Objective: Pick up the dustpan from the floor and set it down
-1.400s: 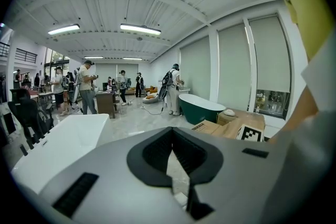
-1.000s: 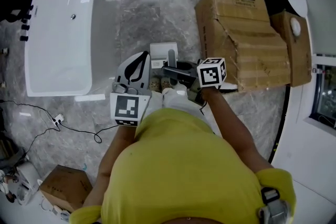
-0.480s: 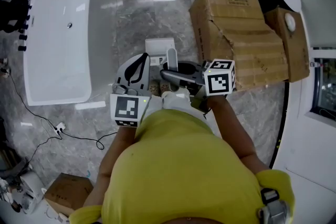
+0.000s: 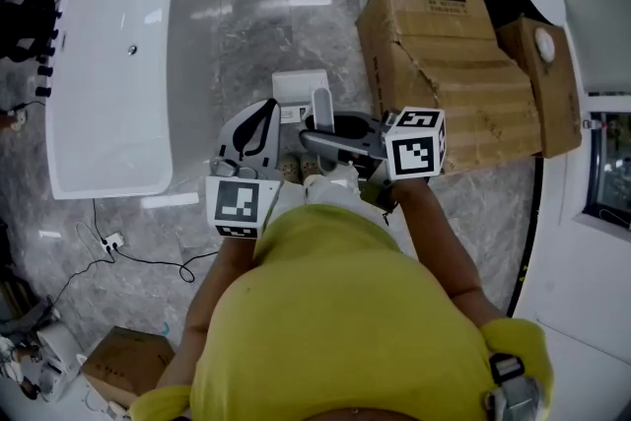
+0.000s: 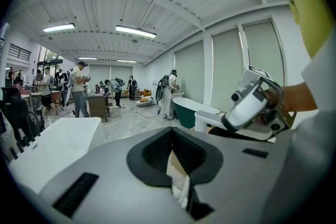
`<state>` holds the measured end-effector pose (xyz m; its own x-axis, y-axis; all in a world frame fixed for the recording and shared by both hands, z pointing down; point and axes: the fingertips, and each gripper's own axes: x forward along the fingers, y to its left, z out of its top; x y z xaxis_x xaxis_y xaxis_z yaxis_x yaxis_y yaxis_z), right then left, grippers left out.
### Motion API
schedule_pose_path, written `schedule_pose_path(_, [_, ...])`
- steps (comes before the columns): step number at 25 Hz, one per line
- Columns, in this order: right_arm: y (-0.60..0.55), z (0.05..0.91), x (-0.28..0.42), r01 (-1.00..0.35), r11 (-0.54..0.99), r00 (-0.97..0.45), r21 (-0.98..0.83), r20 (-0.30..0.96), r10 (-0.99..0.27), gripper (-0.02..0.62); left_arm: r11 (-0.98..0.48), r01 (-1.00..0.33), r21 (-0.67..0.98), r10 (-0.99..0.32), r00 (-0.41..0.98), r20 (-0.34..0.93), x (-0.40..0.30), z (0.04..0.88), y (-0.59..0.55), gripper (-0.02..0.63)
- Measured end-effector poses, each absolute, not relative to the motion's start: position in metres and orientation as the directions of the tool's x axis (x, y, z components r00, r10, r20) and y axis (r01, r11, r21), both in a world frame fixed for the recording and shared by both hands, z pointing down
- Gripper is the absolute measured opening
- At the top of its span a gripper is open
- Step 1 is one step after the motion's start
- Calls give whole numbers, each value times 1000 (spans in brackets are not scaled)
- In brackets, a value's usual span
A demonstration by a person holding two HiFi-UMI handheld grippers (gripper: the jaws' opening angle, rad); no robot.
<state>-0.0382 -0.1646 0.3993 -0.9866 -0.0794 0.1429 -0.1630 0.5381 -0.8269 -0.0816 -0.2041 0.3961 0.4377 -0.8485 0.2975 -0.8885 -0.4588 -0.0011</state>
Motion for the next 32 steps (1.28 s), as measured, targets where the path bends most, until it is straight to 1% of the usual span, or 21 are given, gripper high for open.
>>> schedule_pose_path(17, [-173, 450, -38, -205, 514, -977, -833, 201, -64, 178, -448, -894, 10, -846, 428, 318, -79, 403, -204, 3])
schedule_pose_path(32, [-201, 530, -44, -305, 468, -947, -830, 318, -53, 161, -422, -907, 18, -851, 403, 336, -93, 408, -205, 3])
